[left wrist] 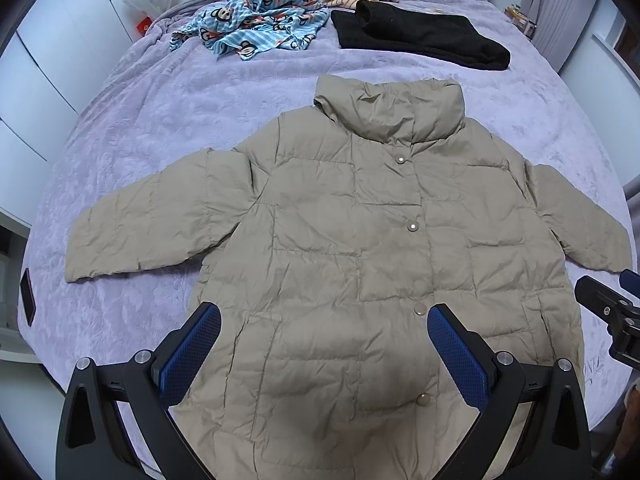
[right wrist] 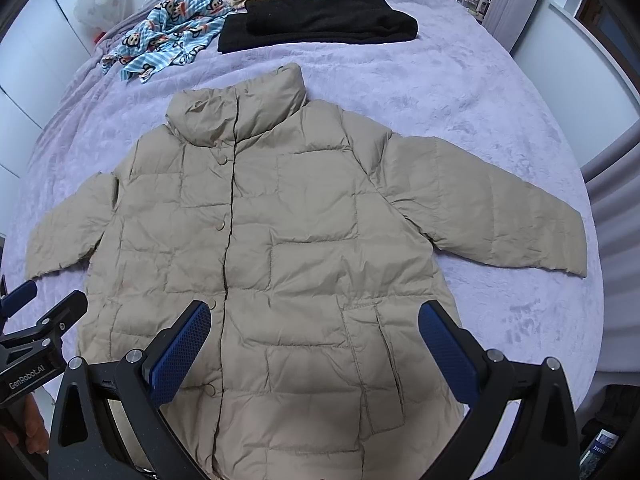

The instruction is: Fold large clothes

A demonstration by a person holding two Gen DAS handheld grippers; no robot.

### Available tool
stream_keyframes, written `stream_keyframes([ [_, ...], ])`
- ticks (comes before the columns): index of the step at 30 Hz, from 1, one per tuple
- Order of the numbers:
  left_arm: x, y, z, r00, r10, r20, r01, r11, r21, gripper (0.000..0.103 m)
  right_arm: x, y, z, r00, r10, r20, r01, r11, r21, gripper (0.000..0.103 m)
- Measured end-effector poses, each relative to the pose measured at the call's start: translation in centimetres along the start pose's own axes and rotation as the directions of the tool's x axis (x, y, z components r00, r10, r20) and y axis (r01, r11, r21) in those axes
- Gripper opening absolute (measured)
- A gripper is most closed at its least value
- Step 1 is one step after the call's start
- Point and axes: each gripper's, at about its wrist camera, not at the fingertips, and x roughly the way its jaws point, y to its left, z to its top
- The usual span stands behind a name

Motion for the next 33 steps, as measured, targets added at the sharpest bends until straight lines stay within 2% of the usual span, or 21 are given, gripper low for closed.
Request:
stream_keyframes([
  [33, 0.36, -0.06, 0.20, 1.000, 0.001, -0.005, -0.001, 1.000, 0.001, 0.103, 0.15, -0.03, 0.15, 1.000, -0.002, -0.005, 0.002, 1.000, 0.002, 0.103],
])
